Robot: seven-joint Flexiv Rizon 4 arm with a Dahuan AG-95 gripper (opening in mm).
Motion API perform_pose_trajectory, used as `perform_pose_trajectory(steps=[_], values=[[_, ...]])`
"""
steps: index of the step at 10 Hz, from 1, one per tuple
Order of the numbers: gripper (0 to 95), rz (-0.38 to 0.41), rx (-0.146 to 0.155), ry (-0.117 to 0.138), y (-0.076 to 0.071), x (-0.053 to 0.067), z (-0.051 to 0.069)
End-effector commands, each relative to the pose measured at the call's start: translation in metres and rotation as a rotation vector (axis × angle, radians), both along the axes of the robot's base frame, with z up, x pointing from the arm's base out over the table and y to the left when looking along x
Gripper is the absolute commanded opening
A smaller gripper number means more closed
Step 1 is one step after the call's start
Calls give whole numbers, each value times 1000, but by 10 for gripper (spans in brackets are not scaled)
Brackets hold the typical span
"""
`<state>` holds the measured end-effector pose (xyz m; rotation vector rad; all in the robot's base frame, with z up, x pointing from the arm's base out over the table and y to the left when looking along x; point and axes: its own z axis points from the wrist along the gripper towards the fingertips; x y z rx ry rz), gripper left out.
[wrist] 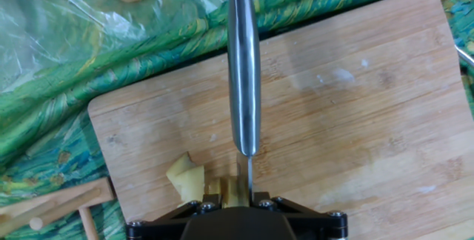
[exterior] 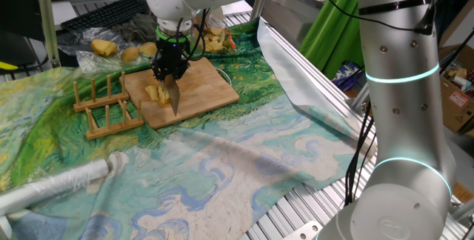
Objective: Chop the potatoes
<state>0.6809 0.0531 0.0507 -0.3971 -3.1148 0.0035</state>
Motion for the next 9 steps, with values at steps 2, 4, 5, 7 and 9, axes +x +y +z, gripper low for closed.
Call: perform_pose_trajectory(steps=[2, 4, 5, 7, 9], values=[[190, -2, 9, 3, -2, -2, 6], [190, -7, 10, 2, -2, -3, 8], [190, -7, 11, 2, -2, -4, 8], [190, -3, 9, 3, -4, -5, 11], [190, 2, 9, 5, -6, -6, 15]])
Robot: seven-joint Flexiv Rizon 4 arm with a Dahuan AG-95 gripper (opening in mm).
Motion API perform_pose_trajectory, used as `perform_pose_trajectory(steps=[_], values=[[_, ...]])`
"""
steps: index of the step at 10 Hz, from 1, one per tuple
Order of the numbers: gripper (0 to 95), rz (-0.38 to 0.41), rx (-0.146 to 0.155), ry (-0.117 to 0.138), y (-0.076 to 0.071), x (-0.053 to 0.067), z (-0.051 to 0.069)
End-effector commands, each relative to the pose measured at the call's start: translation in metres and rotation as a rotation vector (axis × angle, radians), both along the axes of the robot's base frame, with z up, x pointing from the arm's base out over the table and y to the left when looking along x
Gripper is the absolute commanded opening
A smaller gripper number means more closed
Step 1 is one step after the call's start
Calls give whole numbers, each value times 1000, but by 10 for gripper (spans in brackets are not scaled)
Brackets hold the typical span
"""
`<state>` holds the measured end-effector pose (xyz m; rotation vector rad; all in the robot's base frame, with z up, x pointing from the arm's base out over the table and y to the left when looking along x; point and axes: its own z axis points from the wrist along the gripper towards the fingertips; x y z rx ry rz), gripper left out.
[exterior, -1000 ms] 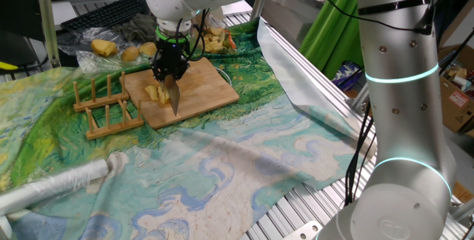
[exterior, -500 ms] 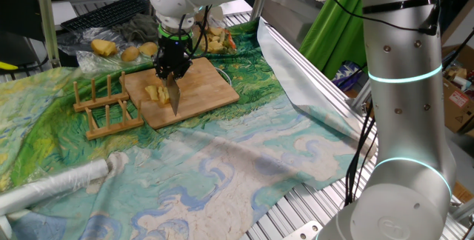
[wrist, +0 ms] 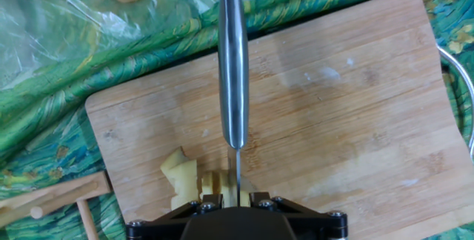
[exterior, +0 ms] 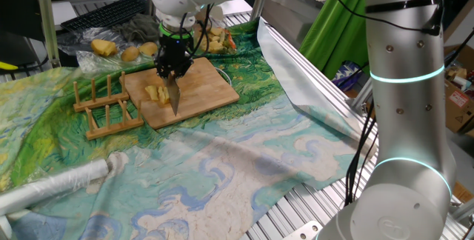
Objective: Chop the potatoes
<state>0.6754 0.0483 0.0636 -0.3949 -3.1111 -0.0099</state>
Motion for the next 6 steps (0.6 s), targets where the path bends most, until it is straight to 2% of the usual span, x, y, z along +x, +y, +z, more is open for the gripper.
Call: perform_pose_trajectory(steps=[1, 4, 5, 6], values=[[190, 2, 1, 4, -2, -1, 3], [190, 0, 3, 3, -2, -1, 5], [0, 8, 5, -1, -2, -1, 5], [0, 22, 2, -5, -2, -1, 5]])
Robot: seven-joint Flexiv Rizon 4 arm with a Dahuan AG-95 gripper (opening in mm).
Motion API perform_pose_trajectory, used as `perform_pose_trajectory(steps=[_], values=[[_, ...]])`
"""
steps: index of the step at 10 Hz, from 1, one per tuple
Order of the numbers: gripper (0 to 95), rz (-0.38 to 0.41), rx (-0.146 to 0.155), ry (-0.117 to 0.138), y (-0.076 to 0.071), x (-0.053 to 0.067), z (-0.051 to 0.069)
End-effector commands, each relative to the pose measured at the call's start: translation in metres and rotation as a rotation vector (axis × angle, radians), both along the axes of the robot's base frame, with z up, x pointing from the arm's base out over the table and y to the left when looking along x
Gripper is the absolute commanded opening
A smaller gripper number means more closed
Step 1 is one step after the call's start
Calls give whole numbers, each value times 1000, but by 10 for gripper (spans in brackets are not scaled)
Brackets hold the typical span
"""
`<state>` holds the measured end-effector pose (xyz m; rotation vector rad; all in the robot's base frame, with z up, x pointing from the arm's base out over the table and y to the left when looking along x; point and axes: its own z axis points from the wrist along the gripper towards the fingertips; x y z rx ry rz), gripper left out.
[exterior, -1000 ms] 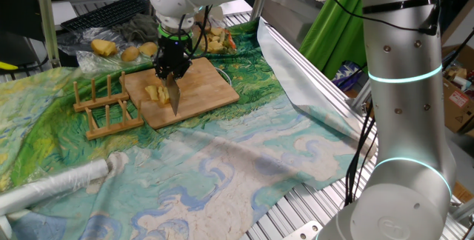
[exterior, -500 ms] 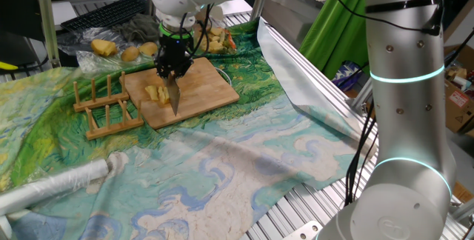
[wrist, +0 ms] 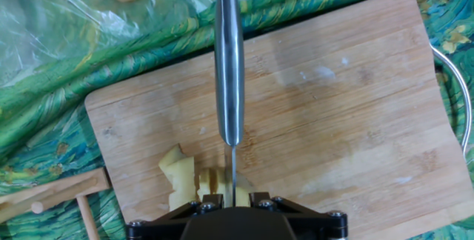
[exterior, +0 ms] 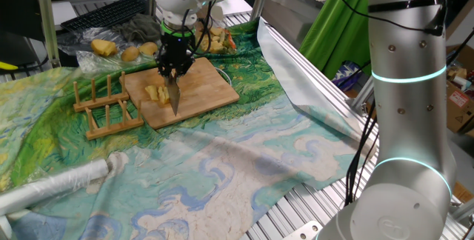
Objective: Chop the potatoes
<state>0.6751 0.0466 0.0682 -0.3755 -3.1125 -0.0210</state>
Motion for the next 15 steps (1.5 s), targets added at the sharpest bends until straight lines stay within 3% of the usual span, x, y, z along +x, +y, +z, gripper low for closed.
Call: perform_pose_trajectory(steps=[1, 9, 15], values=[[0, 7, -3, -4, -1, -1, 1], [0, -4, -5, -6, 0, -2, 1], [0, -26, -2, -13, 3, -4, 9]])
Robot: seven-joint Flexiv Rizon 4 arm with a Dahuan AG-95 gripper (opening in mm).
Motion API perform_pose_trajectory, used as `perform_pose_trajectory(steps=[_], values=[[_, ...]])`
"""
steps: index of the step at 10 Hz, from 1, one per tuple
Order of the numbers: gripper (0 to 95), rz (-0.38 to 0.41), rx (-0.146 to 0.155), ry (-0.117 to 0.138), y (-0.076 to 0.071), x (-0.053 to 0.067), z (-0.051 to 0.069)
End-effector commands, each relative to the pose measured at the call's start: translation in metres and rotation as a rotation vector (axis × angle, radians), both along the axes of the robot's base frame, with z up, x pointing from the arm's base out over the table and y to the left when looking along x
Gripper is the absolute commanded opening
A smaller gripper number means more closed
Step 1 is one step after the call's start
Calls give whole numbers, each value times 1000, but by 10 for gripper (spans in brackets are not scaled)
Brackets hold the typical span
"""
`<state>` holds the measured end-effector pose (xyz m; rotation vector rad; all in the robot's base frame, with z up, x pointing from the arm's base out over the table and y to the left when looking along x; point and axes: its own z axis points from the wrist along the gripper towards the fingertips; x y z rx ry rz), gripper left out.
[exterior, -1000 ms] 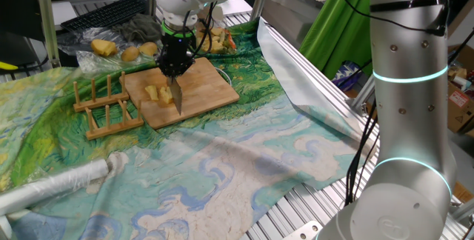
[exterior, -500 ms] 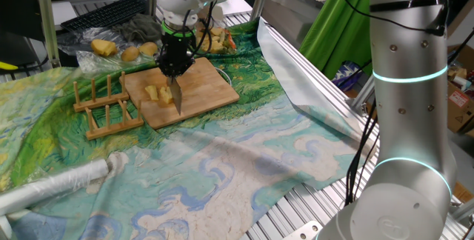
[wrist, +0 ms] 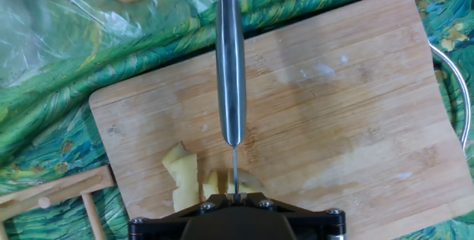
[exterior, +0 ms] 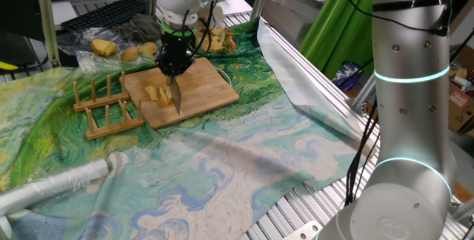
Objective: Chop the potatoes
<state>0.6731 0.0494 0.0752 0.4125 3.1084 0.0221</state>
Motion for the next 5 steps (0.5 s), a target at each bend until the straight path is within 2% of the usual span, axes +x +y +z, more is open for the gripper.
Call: perform_pose_trajectory(steps=[1, 5], values=[[0, -3, 0, -2, -1, -2, 6], [0, 0, -5, -5, -7, 0, 22]])
